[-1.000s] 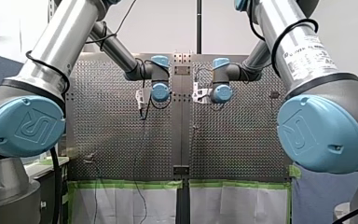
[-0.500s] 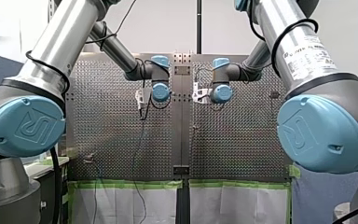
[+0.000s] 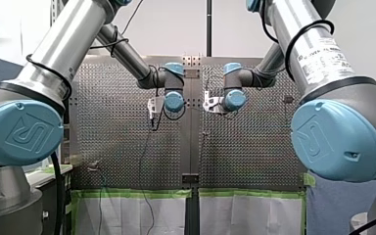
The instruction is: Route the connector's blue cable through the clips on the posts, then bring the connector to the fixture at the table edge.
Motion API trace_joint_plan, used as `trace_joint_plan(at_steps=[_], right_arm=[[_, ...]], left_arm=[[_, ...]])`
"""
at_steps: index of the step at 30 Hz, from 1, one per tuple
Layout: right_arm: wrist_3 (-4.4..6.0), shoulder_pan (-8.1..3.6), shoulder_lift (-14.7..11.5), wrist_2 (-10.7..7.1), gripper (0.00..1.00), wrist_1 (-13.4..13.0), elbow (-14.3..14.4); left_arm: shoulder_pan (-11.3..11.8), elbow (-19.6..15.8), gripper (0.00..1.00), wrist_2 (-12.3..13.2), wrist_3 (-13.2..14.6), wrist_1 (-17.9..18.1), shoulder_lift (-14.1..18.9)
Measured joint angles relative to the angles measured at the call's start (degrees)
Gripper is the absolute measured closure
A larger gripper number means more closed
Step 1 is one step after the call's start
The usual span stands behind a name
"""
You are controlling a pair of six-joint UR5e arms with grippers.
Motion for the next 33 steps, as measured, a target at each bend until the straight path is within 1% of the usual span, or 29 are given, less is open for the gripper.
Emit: trace_joint_plan(at_steps=[5, 10, 15, 18, 23, 29, 33], right_arm=[[-0.18, -0.16, 0.0, 0.4, 1.0, 0.3, 1.3], [-0.33, -0.06, 0.0, 0.59, 1.0, -0.1, 2.5], [-0.81, 0.34, -0.1, 0.71, 1.0, 0.0, 3.5], [-1.21, 0.5, -0.4, 1.01, 1.0, 0.2, 4.0], [-1.42, 0.62, -2.1, 1.54, 1.0, -0.5, 5.8], [-1.46, 0.64, -4.5, 1.67, 1.0, -1.5, 8.6], [-1.44, 0.64, -5.1, 1.68, 1.0, -2.5, 10.4]], left_arm=[[-0.5, -1.0, 1.0, -0.5, -0.2, 0.8, -1.1], [-0.7, -3.2, 1.0, -0.5, -0.3, 3.0, -1.2], [-1.0, -5.4, 1.0, -0.4, -0.2, 5.0, -1.3], [-1.4, -5.8, 1.0, -0.4, -0.1, 5.4, -1.3], [-2.4, -6.0, 1.0, -0.2, -0.1, 5.5, -1.8], [-3.5, -6.0, 1.0, -0.4, -0.3, 5.6, -4.1], [-4.2, -6.7, 1.0, -0.6, -0.5, 6.4, -4.8]])
